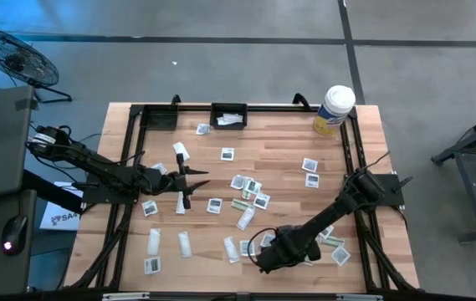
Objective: Pick & Place First Aid Supplies
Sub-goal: Put the green bandage pack into the right black bin
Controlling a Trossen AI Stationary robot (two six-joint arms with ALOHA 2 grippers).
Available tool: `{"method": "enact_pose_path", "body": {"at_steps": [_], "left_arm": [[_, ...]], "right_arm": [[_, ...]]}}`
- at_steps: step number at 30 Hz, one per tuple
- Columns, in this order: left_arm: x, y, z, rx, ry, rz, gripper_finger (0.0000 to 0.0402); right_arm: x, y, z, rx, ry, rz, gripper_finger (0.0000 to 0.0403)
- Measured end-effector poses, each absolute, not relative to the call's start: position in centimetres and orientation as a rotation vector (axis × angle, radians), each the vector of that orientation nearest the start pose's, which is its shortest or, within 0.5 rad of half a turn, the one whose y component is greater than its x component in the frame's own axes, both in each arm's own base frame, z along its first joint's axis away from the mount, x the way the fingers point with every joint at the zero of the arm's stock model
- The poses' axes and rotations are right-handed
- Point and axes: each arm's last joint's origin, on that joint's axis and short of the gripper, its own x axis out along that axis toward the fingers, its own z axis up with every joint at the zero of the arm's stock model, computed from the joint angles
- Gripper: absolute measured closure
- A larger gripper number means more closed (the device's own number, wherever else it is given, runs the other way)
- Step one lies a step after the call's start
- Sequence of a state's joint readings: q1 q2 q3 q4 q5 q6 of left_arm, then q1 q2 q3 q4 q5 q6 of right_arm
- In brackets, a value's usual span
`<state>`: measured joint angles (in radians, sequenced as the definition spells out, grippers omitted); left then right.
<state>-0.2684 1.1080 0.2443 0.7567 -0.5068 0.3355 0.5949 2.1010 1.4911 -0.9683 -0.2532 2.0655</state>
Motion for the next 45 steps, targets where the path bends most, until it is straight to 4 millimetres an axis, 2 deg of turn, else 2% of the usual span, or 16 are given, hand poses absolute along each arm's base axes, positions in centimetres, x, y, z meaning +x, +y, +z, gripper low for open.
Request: {"method": "enact_pose_path", "body": {"at_steps": [11, 20, 29, 33, 37, 42, 45], "left_arm": [[19.6, -3.9, 18.3, 0.374, 0.138, 0.218, 0.028], [19.6, -3.9, 18.3, 0.374, 0.137, 0.218, 0.028], [19.6, -3.9, 18.3, 0.374, 0.138, 0.219, 0.028], [19.6, -3.9, 18.3, 0.374, 0.138, 0.219, 0.028], [19.6, -3.9, 18.3, 0.374, 0.138, 0.219, 0.028], [19.6, -3.9, 18.3, 0.374, 0.138, 0.221, 0.028], [19.6, -3.9, 18.3, 0.363, 0.136, 0.235, 0.028]], "right_arm": [[32.0, 21.8, 14.0, 1.183, 1.528, -1.046, 0.032], [31.7, 20.4, 11.5, 1.174, 1.653, -0.839, 0.0322], [32.4, 20.4, 12.7, 1.094, 1.667, -0.805, 0.0397], [32.9, 20.4, 13.8, 1.056, 1.667, -0.829, 0.0389], [33.8, 20.0, 16.7, 0.988, 1.658, -0.85, 0.04], [34.9, 18.2, 20.8, 0.851, 1.592, -0.897, 0.0399], [36.0, 16.2, 23.0, 0.764, 1.502, -0.897, 0.0401]]}}
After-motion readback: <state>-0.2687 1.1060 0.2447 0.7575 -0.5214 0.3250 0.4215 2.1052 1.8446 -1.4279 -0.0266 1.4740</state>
